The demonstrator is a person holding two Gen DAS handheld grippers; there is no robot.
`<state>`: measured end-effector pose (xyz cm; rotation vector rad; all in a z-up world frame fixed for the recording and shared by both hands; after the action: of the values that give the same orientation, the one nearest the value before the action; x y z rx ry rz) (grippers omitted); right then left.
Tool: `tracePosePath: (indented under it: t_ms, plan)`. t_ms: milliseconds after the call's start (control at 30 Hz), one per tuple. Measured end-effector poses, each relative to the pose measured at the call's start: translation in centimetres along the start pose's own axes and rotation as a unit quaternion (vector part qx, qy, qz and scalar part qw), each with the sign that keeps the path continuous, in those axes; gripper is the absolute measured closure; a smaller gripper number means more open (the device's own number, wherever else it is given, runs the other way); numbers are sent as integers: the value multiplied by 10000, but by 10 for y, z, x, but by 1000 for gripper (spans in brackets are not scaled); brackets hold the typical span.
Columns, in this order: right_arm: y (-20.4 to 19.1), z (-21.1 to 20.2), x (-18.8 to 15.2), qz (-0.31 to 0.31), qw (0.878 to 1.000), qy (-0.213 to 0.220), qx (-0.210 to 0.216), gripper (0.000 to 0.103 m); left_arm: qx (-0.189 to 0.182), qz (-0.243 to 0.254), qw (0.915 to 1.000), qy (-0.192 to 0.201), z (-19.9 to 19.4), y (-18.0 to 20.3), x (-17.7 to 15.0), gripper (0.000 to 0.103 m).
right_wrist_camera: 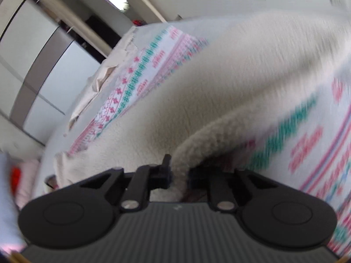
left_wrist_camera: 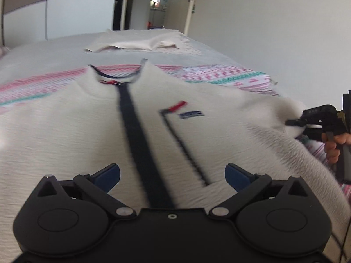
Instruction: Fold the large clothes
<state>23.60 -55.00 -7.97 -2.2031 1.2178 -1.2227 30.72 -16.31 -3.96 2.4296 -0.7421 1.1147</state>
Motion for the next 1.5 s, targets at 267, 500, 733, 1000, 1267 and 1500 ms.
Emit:
tracePosePath:
  t_ms: [267, 500, 733, 1000, 1267, 1500]
  plan:
    - [-1, 6, 0, -918, 9945, 255, -431, 81, -345, 396, 9984, -226, 34, 47, 9, 0]
    - [58, -54, 33, 62, 9968, 800, 23, 29, -944, 427, 9937, 437, 47, 95, 40, 2]
    - [119, -71, 69, 791, 9895, 1165, -324, 35, -2006, -71, 9793, 241, 93, 137, 27, 34]
    - [136, -47, 109, 1101, 9755, 1692, -875, 76, -1938, 595, 9786, 348, 92, 165, 6, 34]
    - [42, -83, 141, -365, 9728, 2197, -629, 92, -2126, -301, 9749, 588, 83, 138, 18, 20]
    - [-99, -114, 128, -1705, 9564, 2365, 153, 92, -1338, -394, 9870, 803, 44, 88, 44, 11]
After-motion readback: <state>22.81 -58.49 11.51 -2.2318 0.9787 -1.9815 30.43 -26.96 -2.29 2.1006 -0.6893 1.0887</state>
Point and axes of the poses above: each gripper's, at about its wrist camera, not at the fingertips, and z roughly the way its jaws point, y to its right, x to its top, the point moved 4 cm from there along z, roughly the way its jaws point, and after that the axes turned 5 degrees about z, right-handed, at the moved point
